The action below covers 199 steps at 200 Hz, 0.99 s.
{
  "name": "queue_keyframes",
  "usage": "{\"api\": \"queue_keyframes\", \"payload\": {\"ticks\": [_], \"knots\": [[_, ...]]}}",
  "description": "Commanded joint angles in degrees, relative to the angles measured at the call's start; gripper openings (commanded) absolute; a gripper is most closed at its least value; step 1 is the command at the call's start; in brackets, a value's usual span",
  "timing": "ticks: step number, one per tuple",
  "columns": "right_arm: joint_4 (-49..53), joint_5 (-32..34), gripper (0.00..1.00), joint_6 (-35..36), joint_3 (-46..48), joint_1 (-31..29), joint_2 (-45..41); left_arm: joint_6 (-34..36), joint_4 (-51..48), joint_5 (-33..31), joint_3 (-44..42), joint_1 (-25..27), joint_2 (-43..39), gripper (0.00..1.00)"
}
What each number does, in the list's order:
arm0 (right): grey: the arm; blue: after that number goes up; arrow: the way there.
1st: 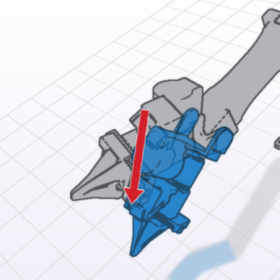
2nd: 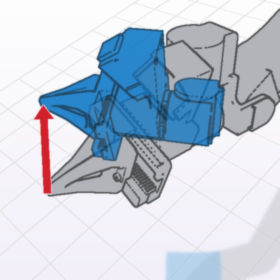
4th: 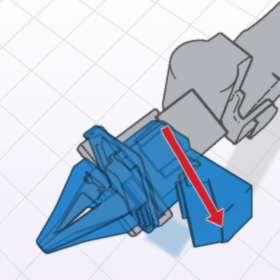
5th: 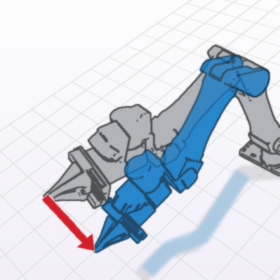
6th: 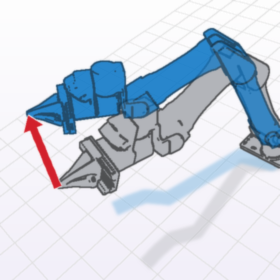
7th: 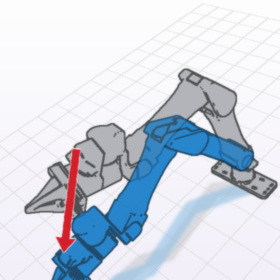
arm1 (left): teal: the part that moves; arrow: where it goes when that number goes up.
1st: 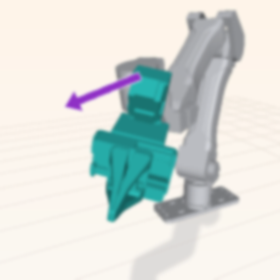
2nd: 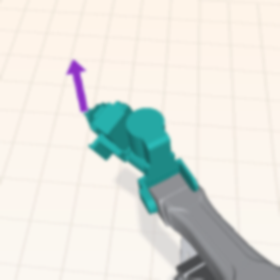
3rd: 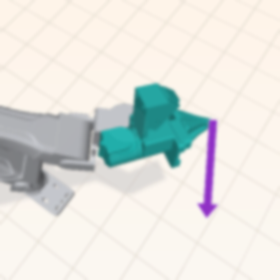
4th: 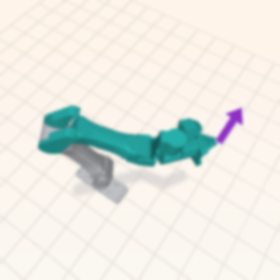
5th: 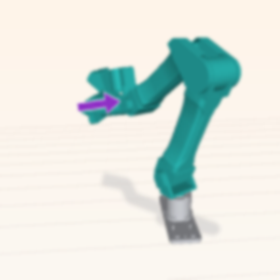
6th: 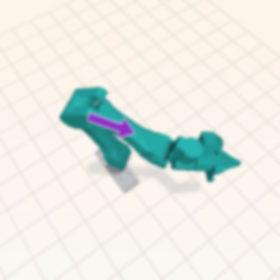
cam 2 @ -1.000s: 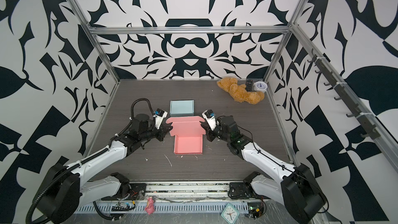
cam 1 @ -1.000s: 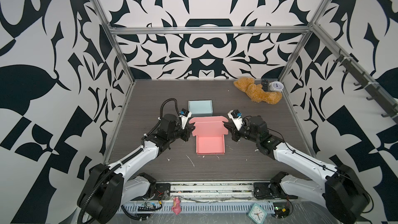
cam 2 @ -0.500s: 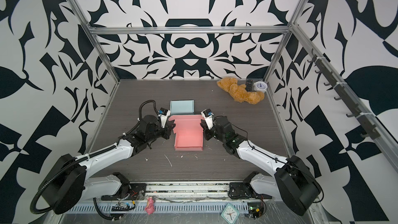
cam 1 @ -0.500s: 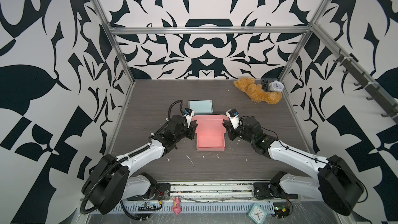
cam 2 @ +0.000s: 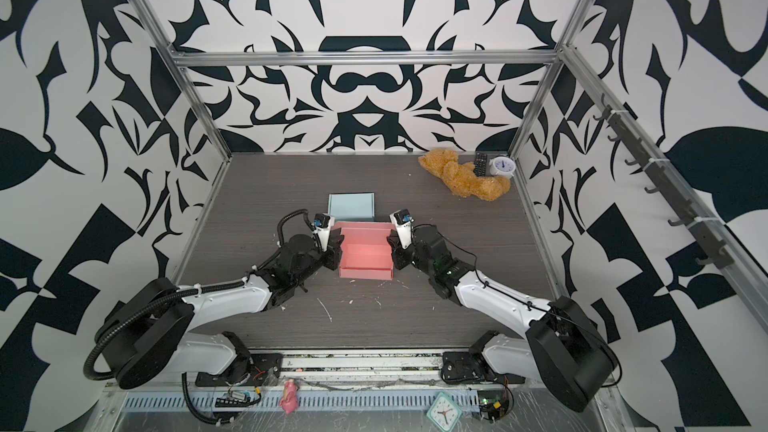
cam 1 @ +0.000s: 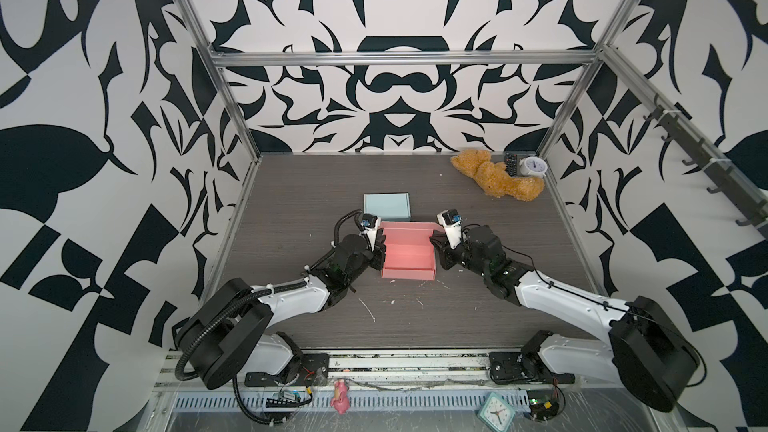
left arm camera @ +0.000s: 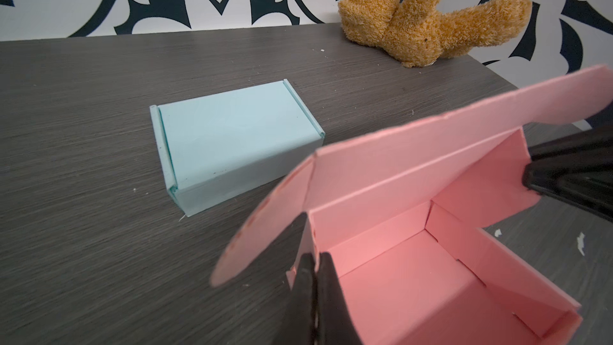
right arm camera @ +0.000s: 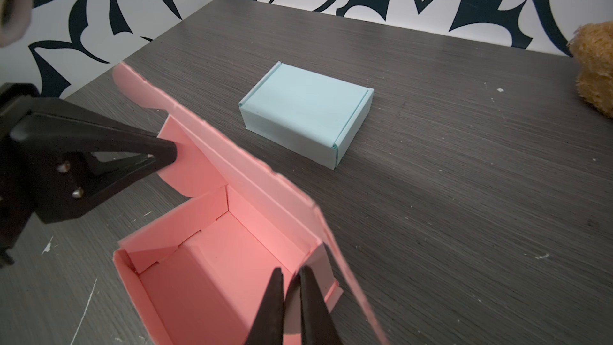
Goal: Fold the paper box
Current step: 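Lower the pink lid down over the box opening with both grippers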
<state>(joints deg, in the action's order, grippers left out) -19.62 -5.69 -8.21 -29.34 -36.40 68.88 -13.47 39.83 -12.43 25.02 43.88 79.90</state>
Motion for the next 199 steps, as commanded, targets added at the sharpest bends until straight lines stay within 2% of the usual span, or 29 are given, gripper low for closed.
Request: {"api": "queue_keyframes", "payload": {"ticks": [1,91,113,139,168,199], "knots": [[-3.8,-3.5,0.13,-0.1,0.6,-1.8,-1.8,1.4,7.3,-0.1,-1.7,2.2,1.6,0.05],[-3.8,-2.5,0.12,0.8,3.8,-2.3,-4.3,2.9,8.8,-9.8,-2.3,7.3,2.5,0.07],[-3.7,-2.3,0.13,0.9,4.3,-2.4,-5.1,1.8,2.3,-13.4,0.1,7.4,1.6,0.07],[-3.7,-2.0,0.12,1.2,4.7,-2.7,-5.6,1.7,-0.6,-13.5,1.0,7.9,-0.1,0.07],[-3.8,-1.7,0.12,1.3,4.8,-3.0,-5.7,-0.9,-11.1,-15.5,4.4,8.1,-1.9,0.07],[-4.0,-1.7,0.12,1.2,4.9,-3.3,-5.7,-2.2,-10.5,-15.9,3.4,8.3,-1.2,0.07]]}}
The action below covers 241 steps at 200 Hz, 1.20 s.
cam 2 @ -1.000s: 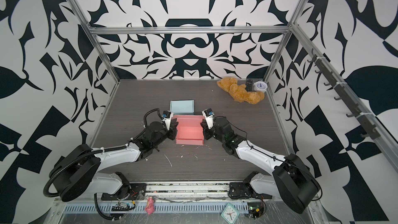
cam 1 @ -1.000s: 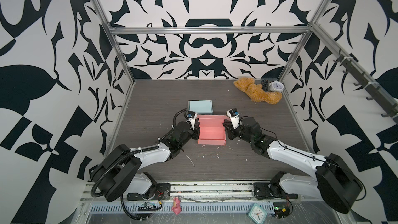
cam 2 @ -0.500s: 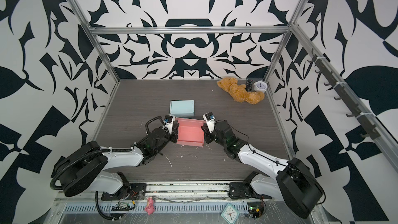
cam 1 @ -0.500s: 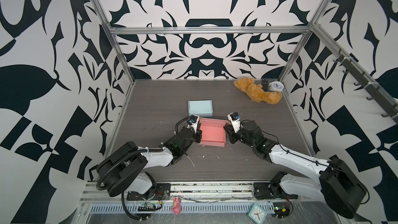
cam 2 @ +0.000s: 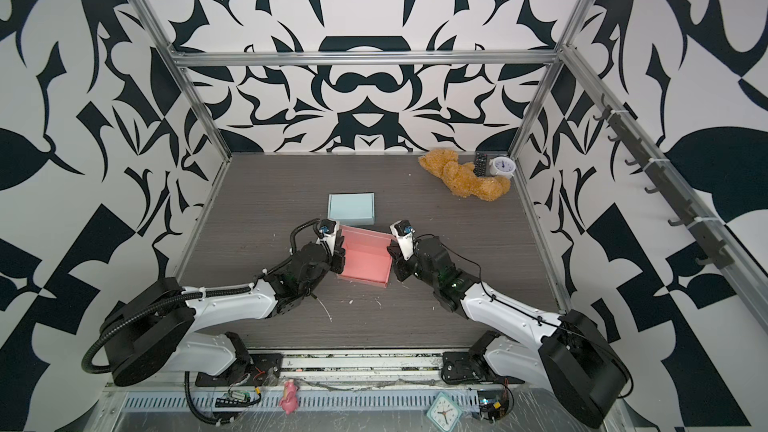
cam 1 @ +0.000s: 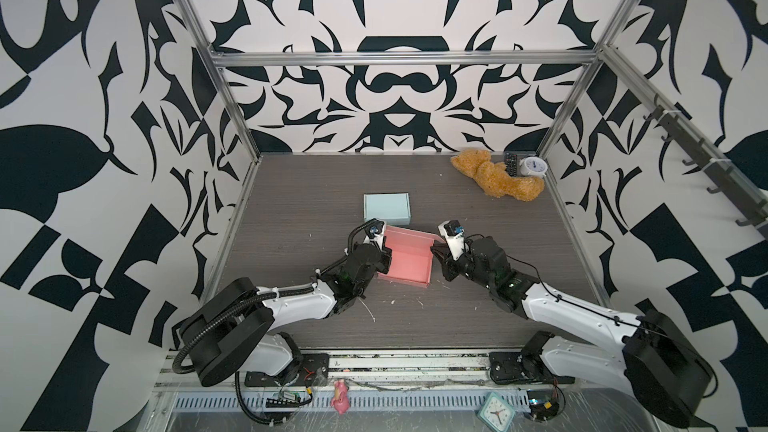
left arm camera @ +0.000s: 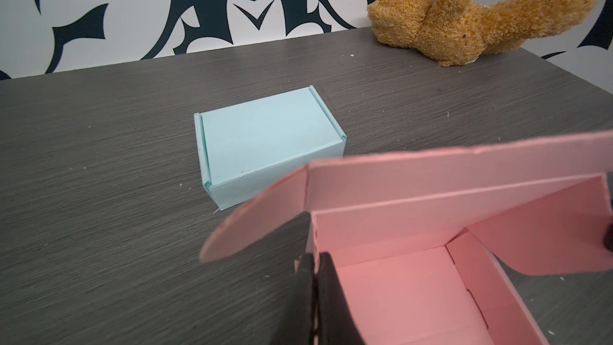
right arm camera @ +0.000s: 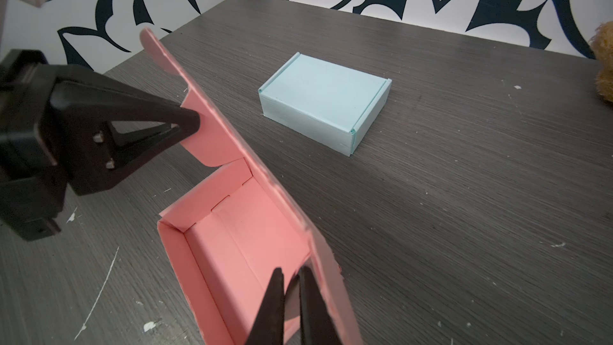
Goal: Fold the paper box
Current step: 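Lower the pink lid down over the box opening with both grippers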
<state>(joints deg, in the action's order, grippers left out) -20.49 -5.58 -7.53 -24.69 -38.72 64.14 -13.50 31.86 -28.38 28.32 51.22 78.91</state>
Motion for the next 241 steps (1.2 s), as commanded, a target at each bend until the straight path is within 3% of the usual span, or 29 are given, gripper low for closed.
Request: {"api": "queue_keyframes", "payload": {"ticks": [1,90,241], "knots": [[-3.2,-1.8,0.12,0.5,0.2,-1.0,-0.9,-2.2,-2.4,0.1,0.0,1.0,-0.1,0.07],[-3.6,-1.2,0.13,-0.4,1.0,-1.6,-1.4,0.8,13.6,-0.2,-5.6,2.9,3.8,0.09],[-0.4,1.4,0.17,-0.7,4.5,-1.6,-5.0,0.8,18.7,-2.9,-8.5,5.0,7.1,0.1]]}}
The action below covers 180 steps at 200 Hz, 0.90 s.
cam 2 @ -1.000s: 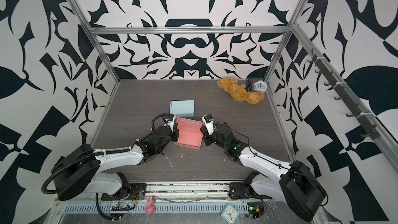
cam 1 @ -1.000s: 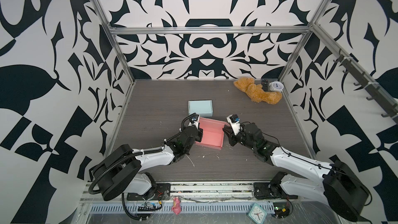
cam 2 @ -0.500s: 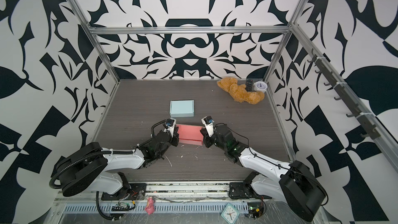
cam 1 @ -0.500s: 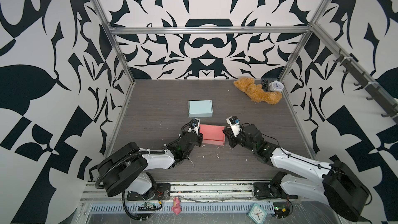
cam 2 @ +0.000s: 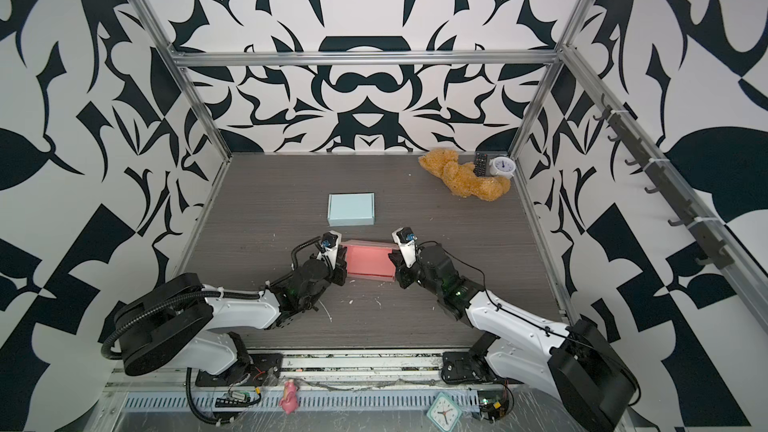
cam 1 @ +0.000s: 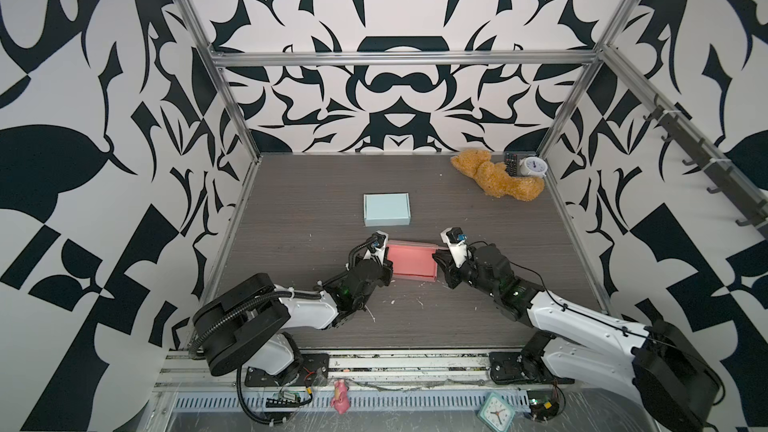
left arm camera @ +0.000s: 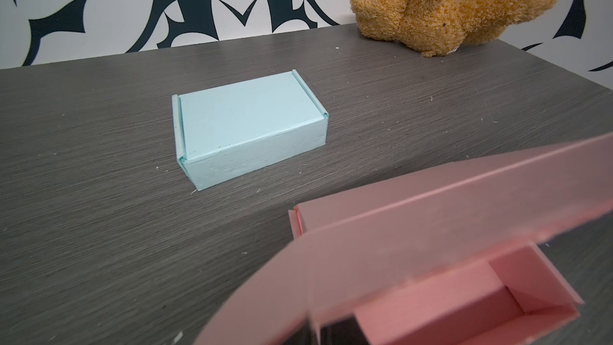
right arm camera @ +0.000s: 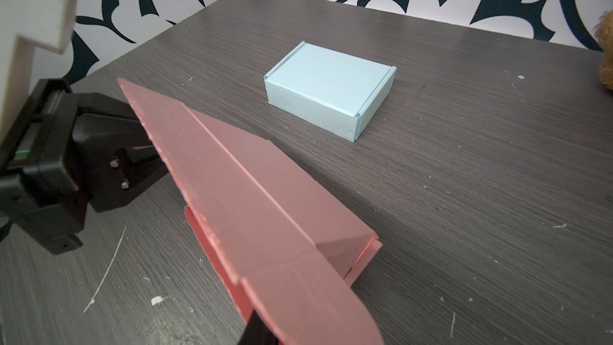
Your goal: Fold the paper box
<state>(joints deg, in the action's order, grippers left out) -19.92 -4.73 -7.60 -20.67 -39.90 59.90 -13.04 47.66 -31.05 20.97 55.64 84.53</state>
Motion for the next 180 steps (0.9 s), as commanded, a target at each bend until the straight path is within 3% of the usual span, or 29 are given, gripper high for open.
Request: {"api": "queue_keyframes", "payload": {"ticks": [1,79,156,180], "knots": [[-1.0,0.5,0.17,-0.7,0.4,-0.4,-0.7,0.4,3.0,-0.2,-1.2,0.6,1.5,0.1],[-1.4,2.4,0.23,-2.5,2.2,-0.4,-1.1,0.2,3.1,-0.2,-1.5,1.0,2.7,0.1],[-0.3,3.5,0.45,-6.8,4.6,-0.4,-4.7,0.5,4.0,-0.3,-1.0,1.3,4.8,0.08],[6.4,4.6,0.54,-7.4,2.4,-0.4,-6.3,0.5,4.0,-0.4,-1.1,1.3,4.9,0.08]]}}
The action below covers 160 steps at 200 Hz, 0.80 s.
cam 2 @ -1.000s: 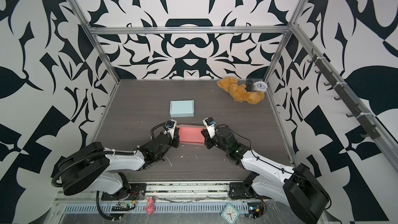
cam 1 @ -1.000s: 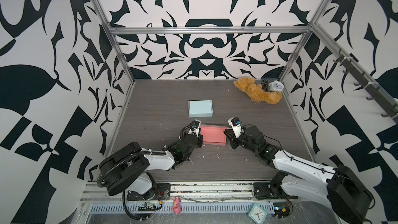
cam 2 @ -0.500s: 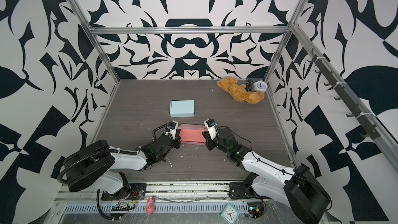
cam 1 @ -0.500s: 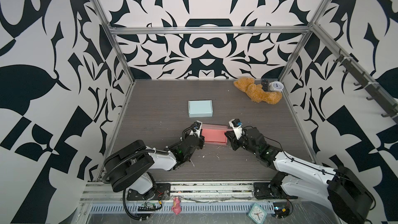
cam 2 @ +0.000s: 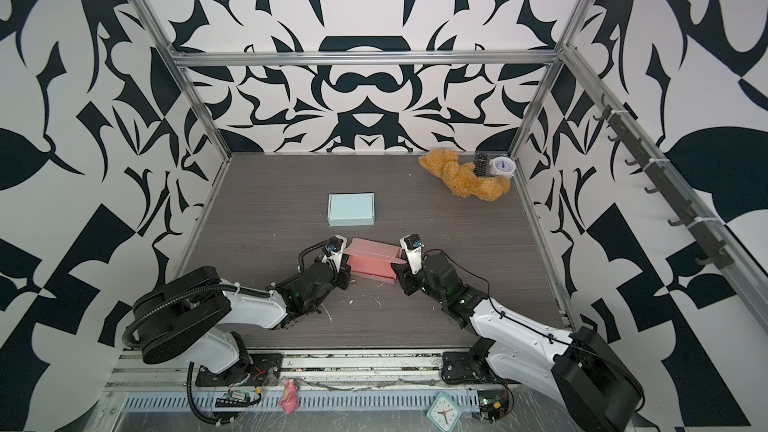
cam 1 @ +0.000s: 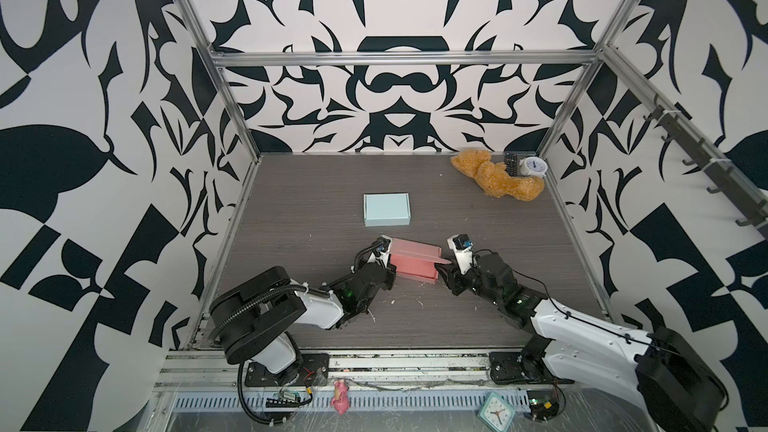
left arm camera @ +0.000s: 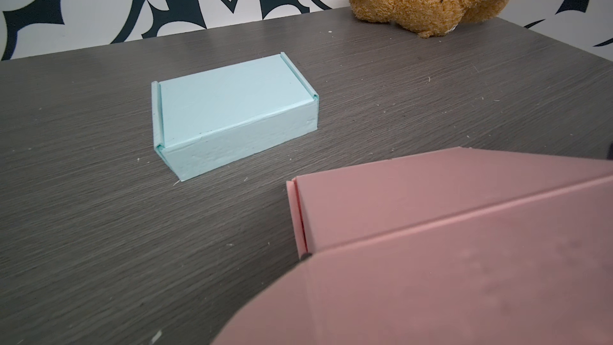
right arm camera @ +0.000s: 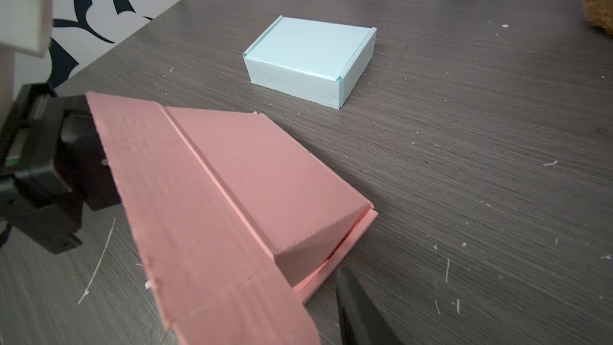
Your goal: Fold the paper box
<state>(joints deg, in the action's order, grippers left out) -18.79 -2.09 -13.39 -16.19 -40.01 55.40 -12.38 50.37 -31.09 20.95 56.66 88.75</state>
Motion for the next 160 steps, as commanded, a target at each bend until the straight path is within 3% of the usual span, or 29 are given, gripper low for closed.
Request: {"api": "queue_keyframes", "payload": {"ticks": [1,29,60,114,160], "knots": [[5.8,2.0,0.55,-1.6,-2.3,-0.3,-1.8,-0.1,1.3,-0.4,-1.1,0.3,0.7,0.08],[14.1,0.9,0.59,-1.6,-5.0,-0.3,-3.9,0.1,1.3,-0.6,-0.9,0.3,1.1,0.08],[20.2,1.0,0.65,-3.4,-4.4,-0.3,-12.1,0.0,1.2,-0.5,-1.3,0.3,0.4,0.13],[30.3,2.1,0.69,-5.4,-9.7,-0.3,-15.2,-2.0,-7.4,3.2,-1.9,0.5,-6.0,0.47],[33.2,0.5,0.69,-6.5,-13.8,-0.3,-13.6,-8.8,-27.0,6.6,-0.2,0.8,-15.2,0.68]]}}
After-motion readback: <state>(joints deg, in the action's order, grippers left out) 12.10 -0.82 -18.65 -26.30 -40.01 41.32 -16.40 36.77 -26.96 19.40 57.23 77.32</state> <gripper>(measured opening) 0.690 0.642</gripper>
